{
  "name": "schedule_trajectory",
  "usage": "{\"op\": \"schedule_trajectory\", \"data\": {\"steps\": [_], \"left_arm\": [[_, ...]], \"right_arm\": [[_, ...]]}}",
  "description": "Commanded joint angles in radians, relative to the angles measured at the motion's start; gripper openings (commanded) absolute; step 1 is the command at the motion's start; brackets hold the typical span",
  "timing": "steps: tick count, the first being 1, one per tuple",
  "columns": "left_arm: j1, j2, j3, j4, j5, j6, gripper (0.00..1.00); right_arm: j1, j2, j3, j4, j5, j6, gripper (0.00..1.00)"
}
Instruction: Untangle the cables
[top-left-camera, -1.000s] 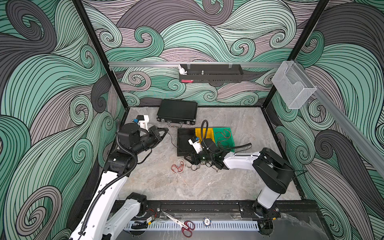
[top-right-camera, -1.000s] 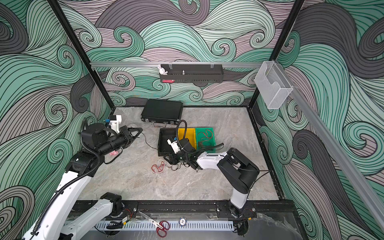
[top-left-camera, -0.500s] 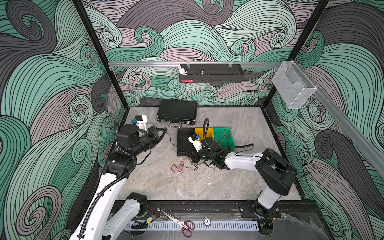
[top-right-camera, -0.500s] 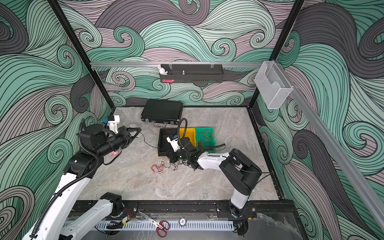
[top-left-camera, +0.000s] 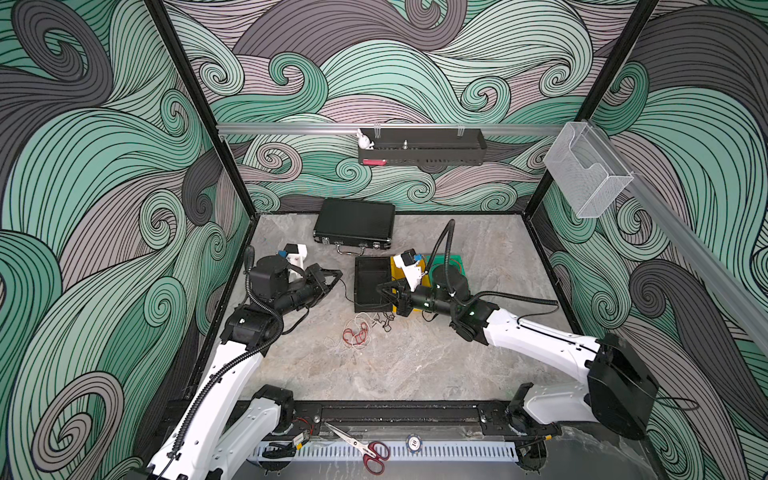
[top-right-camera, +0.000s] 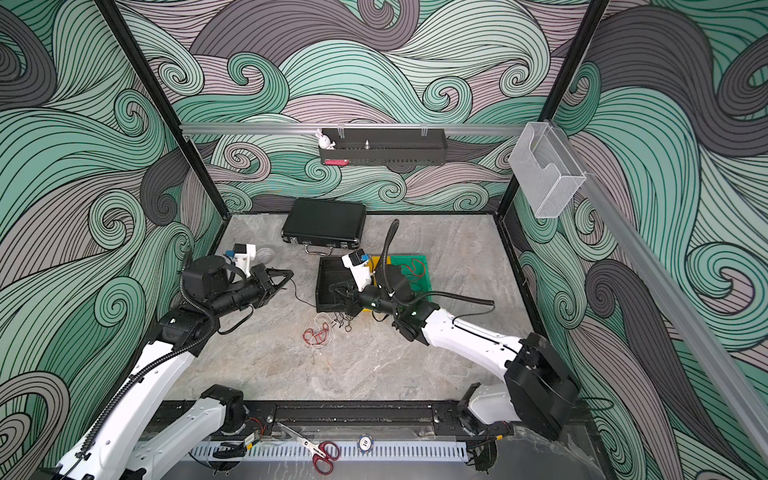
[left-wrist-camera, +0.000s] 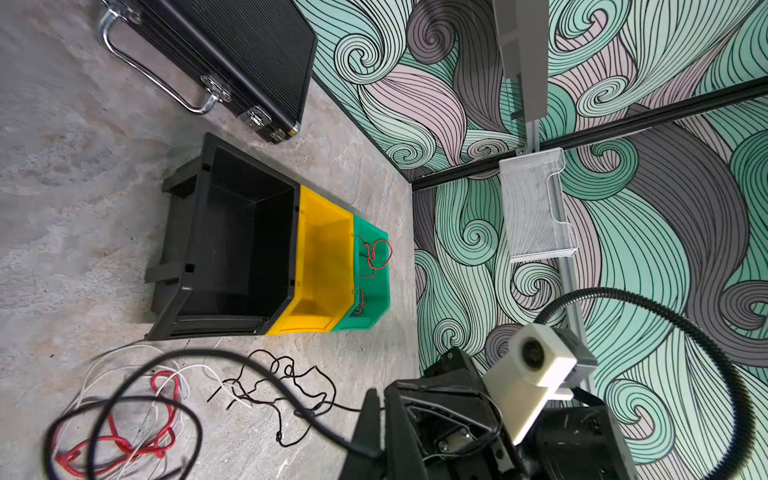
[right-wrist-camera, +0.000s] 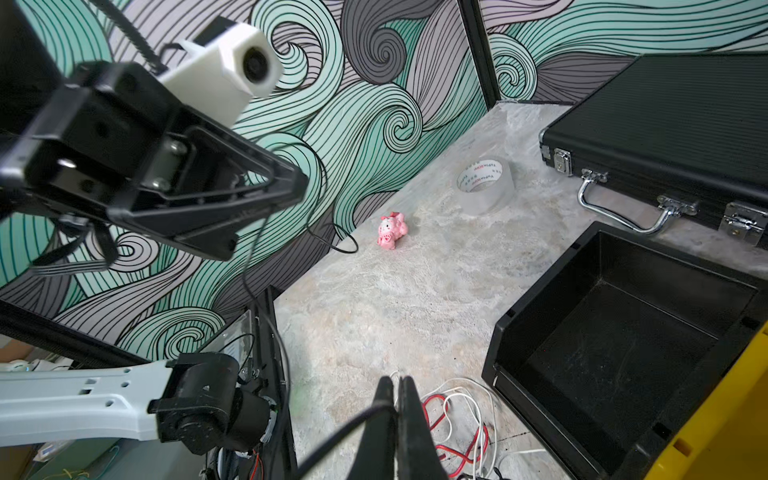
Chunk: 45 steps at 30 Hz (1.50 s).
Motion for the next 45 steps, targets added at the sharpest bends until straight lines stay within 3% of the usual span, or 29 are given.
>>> {"op": "schedule_trajectory", "data": {"steps": [1, 14, 28, 34, 45], "left_arm": [[-0.024, 0.014, -0.024, 0.107, 0.071, 0.001, 0.0], [-0.228, 0.068, -0.115, 0.281, 0.044, 0.129, 0.0], [-0.271, 0.131, -0.195, 0.455, 0.11, 0.161, 0.1], [-0.295, 0.156, -0.183, 0.421, 0.119, 0.202, 0.15], [-0.312, 0.143, -0.214, 0.487, 0.138, 0.172, 0.17]], "right_arm": [[-0.006, -0.028, 0.014, -0.038, -0.034, 0.032, 0.04], [-0.044, -0.023, 0.032, -0.023, -0.114, 0.18, 0.04], [-0.061, -0.02, 0.024, 0.022, -0.182, 0.241, 0.04], [-0.061, -0.007, 0.025, 0.047, -0.199, 0.258, 0.04], [-0.072, -0.007, 0.018, 0.049, -0.199, 0.251, 0.04]]}}
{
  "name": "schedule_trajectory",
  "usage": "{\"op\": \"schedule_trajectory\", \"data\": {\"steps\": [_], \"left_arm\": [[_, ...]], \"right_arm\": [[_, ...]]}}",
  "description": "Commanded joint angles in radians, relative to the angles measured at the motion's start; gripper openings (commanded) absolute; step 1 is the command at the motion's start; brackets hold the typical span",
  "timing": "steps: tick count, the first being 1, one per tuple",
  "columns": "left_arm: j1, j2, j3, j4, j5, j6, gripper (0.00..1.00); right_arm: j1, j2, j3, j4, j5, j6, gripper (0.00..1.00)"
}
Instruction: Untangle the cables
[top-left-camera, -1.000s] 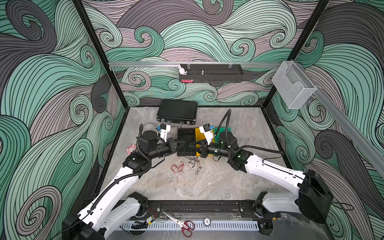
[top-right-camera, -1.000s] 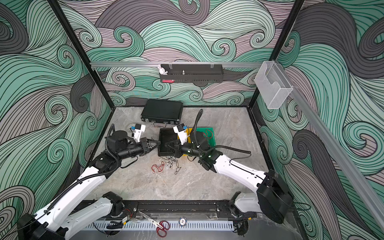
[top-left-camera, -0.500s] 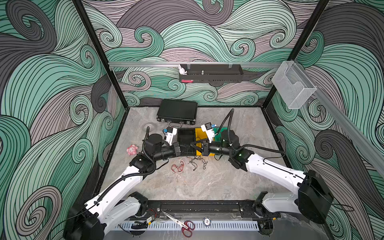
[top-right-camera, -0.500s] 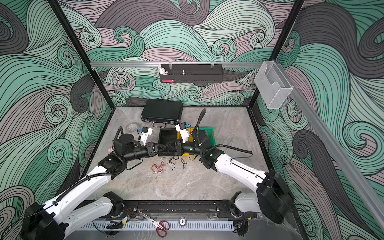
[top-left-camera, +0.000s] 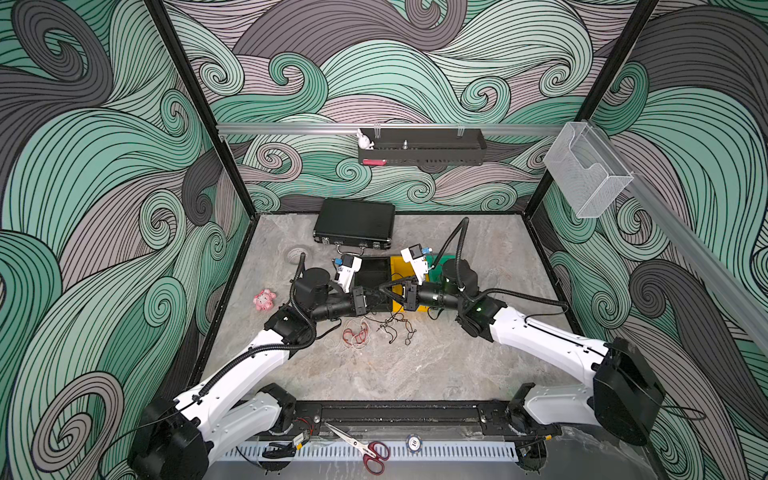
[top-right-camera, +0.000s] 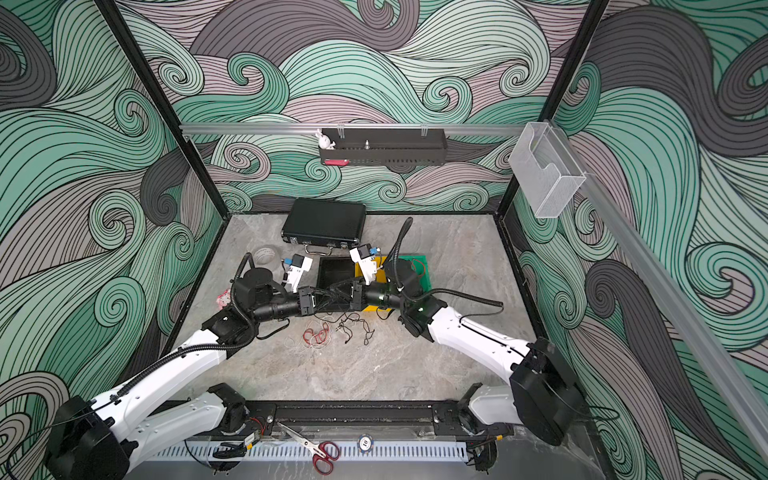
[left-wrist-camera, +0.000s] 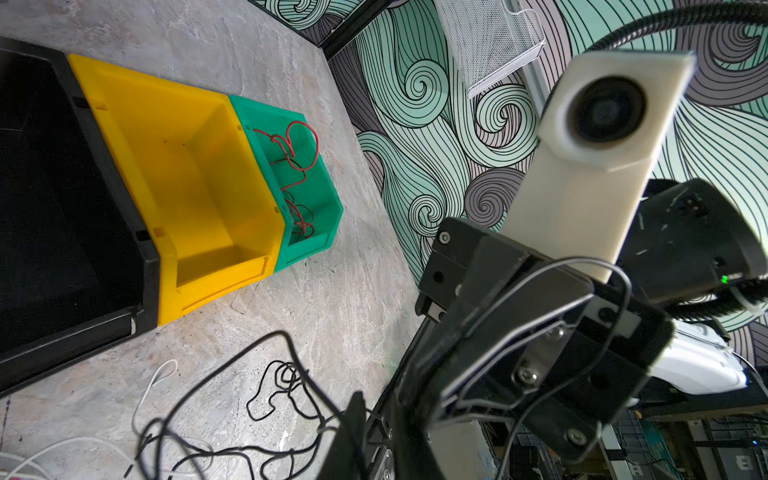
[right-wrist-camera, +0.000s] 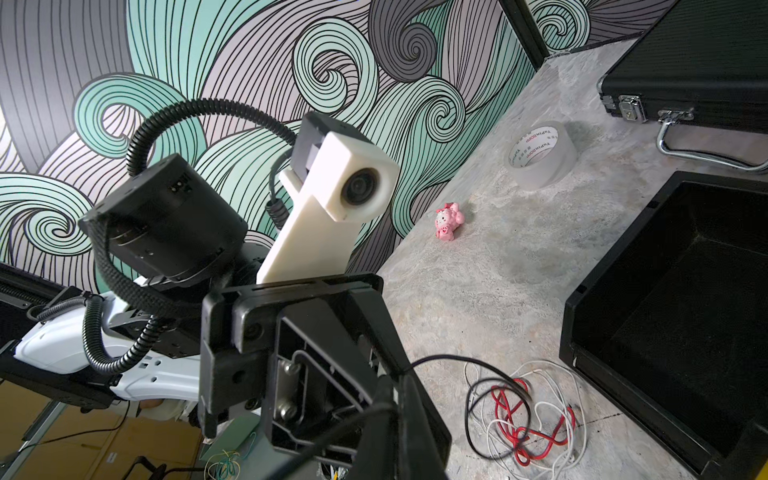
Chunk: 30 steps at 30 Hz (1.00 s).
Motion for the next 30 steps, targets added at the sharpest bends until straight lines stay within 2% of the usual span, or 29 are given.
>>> {"op": "schedule_trajectory", "data": {"steps": [1, 5, 10, 13, 15, 30], "left_arm": [[-0.012, -0.018, -0.017, 0.05, 0.028, -0.003, 0.17], [-0.012, -0.057, -0.028, -0.014, -0.028, 0.005, 0.17], [-0.012, -0.083, -0.049, 0.011, -0.033, -0.002, 0.18], [-0.013, -0.064, -0.044, 0.021, -0.008, 0.007, 0.33], [-0.018, -0.052, -0.036, 0.015, -0.002, 0.021, 0.36], [-0.049, 0.031, 0.017, 0.002, -0.027, 0.136, 0.42]], "right_arm": [[-0.014, -0.004, 0.014, 0.016, -0.011, -0.001, 0.04], [-0.041, -0.046, -0.011, 0.017, -0.008, 0.0, 0.04], [-0.056, -0.055, -0.021, 0.01, -0.018, 0.004, 0.04], [-0.056, -0.039, -0.018, 0.043, -0.036, 0.03, 0.04], [-0.055, -0.026, -0.014, 0.054, -0.048, 0.043, 0.04], [-0.026, 0.007, 0.008, 0.066, -0.066, 0.06, 0.05]]}}
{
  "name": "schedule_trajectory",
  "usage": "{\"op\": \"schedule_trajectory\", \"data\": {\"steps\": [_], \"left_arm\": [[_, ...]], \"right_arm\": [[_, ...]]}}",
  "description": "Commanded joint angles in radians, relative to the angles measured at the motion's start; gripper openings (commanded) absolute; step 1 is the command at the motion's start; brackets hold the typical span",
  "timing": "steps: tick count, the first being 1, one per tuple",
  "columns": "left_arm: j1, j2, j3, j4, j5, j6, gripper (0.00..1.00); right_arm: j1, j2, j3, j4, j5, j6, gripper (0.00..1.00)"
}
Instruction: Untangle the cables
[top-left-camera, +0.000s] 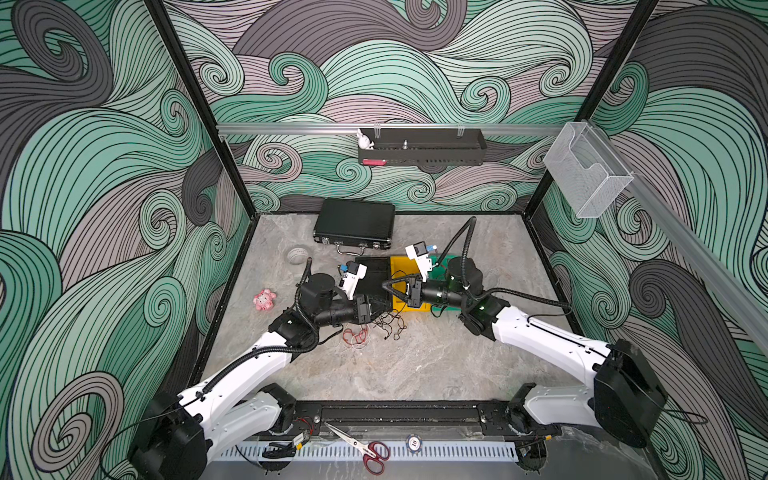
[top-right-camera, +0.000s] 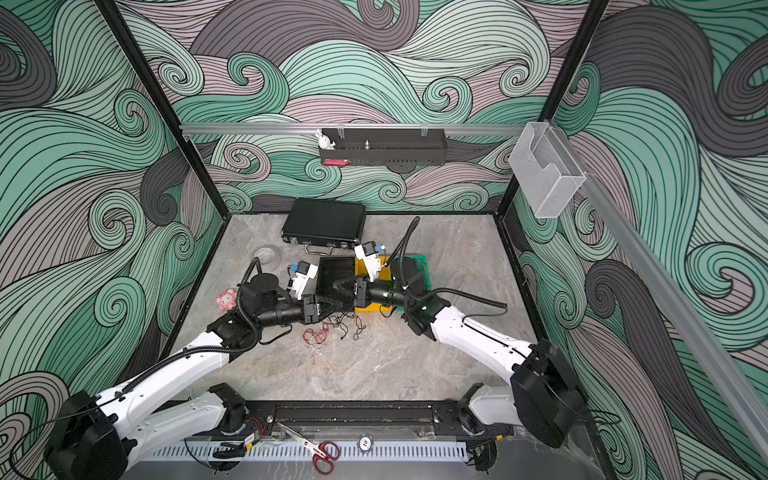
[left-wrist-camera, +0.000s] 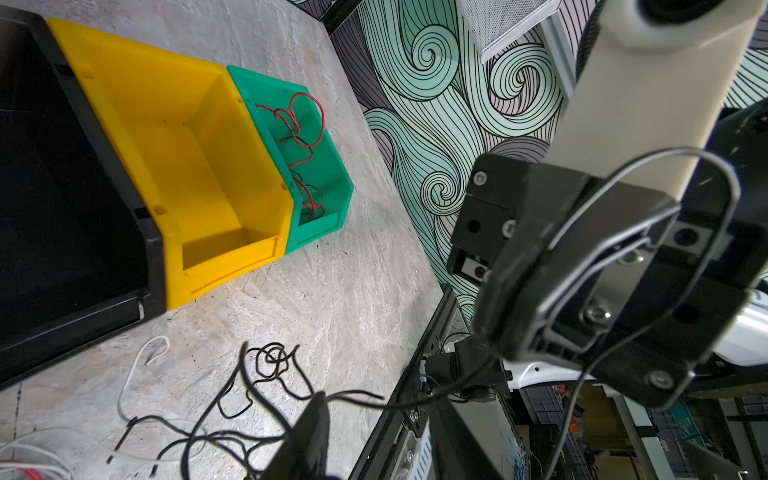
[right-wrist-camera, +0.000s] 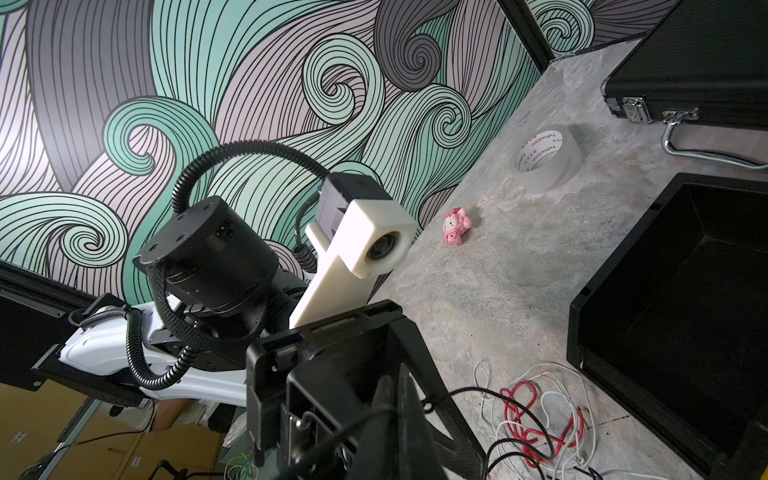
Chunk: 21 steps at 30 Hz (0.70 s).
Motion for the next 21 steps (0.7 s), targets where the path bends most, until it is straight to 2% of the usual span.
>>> {"op": "schedule_trajectory", "data": {"steps": [1, 6, 13, 16, 18, 21], "left_arm": [[-0.009, 0.019, 0.059, -0.004, -0.008, 0.055, 0.42], [-0.011, 0.033, 0.072, -0.014, -0.022, 0.072, 0.39], [-0.013, 0.036, 0.081, -0.021, -0.038, 0.061, 0.16], [-0.014, 0.025, 0.084, -0.044, -0.053, 0.068, 0.04], [-0.014, 0.018, 0.082, -0.054, -0.064, 0.069, 0.02], [-0.013, 0.011, 0.088, -0.084, -0.106, 0.064, 0.0]], "right_arm": [[0.011, 0.013, 0.018, 0.037, -0.017, 0.01, 0.05], [0.017, 0.021, 0.019, 0.037, -0.019, 0.01, 0.05], [0.016, 0.024, 0.023, 0.03, -0.017, 0.003, 0.06], [0.016, 0.019, 0.024, 0.006, -0.002, -0.01, 0.07], [0.013, 0.015, 0.025, -0.012, 0.006, -0.017, 0.11], [0.011, 0.003, 0.023, -0.05, 0.023, -0.031, 0.23]]}}
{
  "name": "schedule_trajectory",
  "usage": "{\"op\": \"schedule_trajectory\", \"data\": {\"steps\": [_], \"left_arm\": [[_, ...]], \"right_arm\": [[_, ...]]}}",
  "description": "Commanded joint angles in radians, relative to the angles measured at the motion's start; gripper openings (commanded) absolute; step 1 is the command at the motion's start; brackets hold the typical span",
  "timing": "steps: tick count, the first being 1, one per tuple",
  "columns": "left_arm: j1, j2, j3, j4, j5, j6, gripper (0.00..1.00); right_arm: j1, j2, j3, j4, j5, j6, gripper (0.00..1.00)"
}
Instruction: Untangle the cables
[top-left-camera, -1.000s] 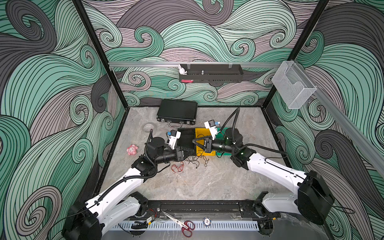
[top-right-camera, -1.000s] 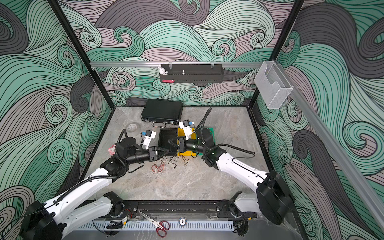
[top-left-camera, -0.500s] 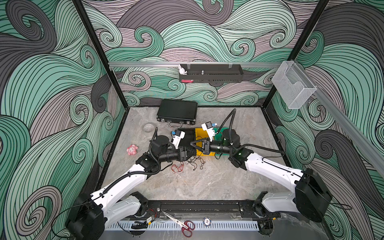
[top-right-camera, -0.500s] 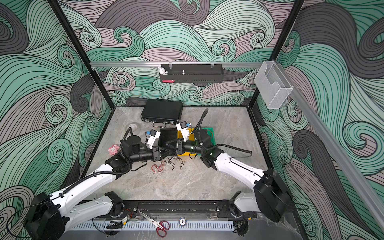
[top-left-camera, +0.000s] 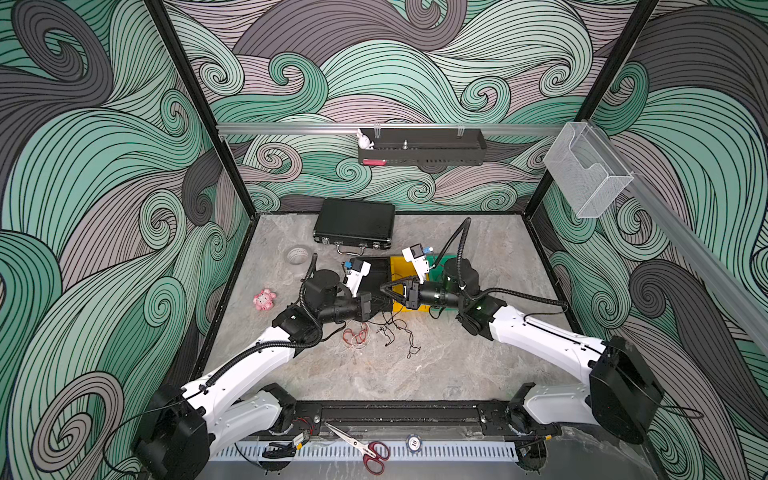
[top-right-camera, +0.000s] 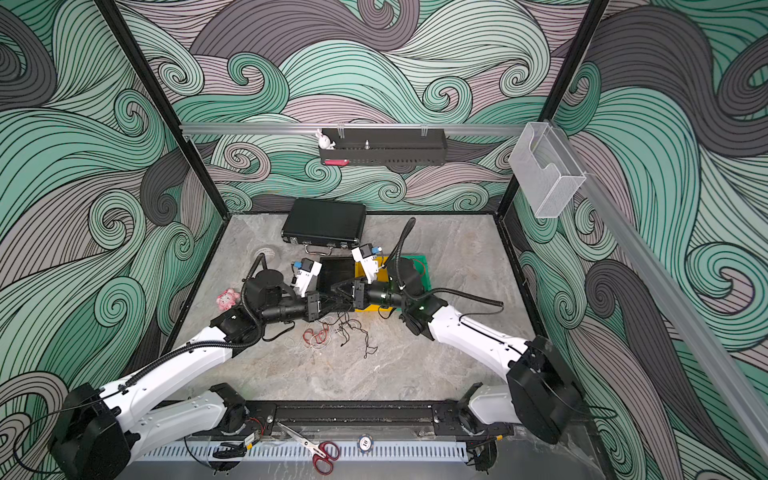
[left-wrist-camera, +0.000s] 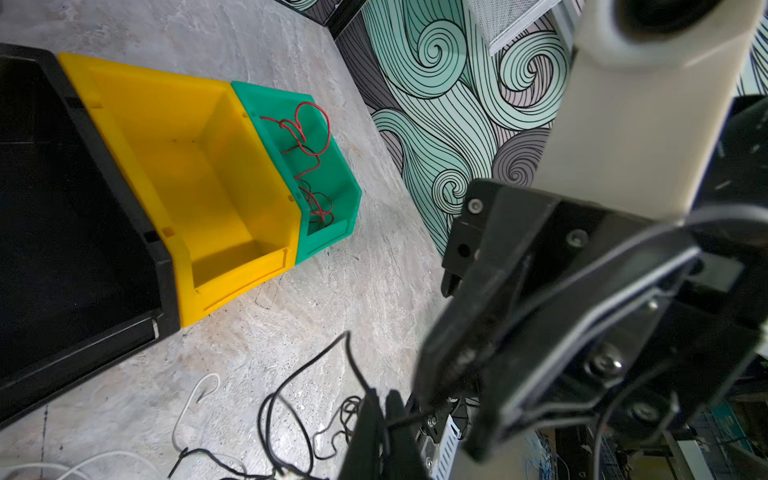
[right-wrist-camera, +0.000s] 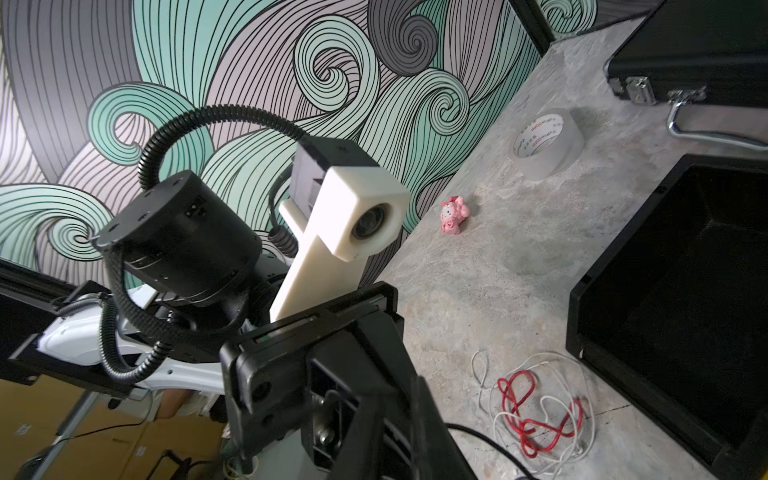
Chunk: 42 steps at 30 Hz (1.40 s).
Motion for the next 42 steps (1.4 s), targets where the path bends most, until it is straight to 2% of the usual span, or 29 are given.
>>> {"op": "schedule_trajectory", "data": {"steps": [1, 10, 18, 26, 30, 36, 42], "left_arm": [[-0.003, -0.021, 0.049, -0.05, -0.063, 0.012, 0.0], [-0.003, -0.01, 0.075, -0.108, -0.143, 0.027, 0.0], [-0.001, -0.015, 0.121, -0.139, -0.152, 0.019, 0.0], [-0.001, -0.041, 0.151, -0.159, -0.152, -0.016, 0.0], [-0.001, -0.048, 0.161, -0.157, -0.137, -0.036, 0.0], [-0.001, -0.063, 0.17, -0.157, -0.131, -0.056, 0.0], [-0.001, -0.087, 0.16, -0.136, -0.103, -0.081, 0.0]], "right_arm": [[0.0, -0.02, 0.021, -0.043, 0.025, -0.032, 0.26], [-0.005, -0.136, -0.015, -0.283, 0.12, -0.138, 0.41], [-0.011, -0.214, -0.083, -0.443, 0.23, -0.238, 0.45], [-0.014, -0.201, -0.182, -0.367, 0.21, -0.284, 0.54], [-0.013, -0.177, -0.201, -0.292, 0.172, -0.297, 0.64], [-0.01, -0.117, -0.192, -0.235, 0.158, -0.307, 0.65], [-0.01, -0.032, -0.163, -0.197, 0.203, -0.317, 0.59]]}}
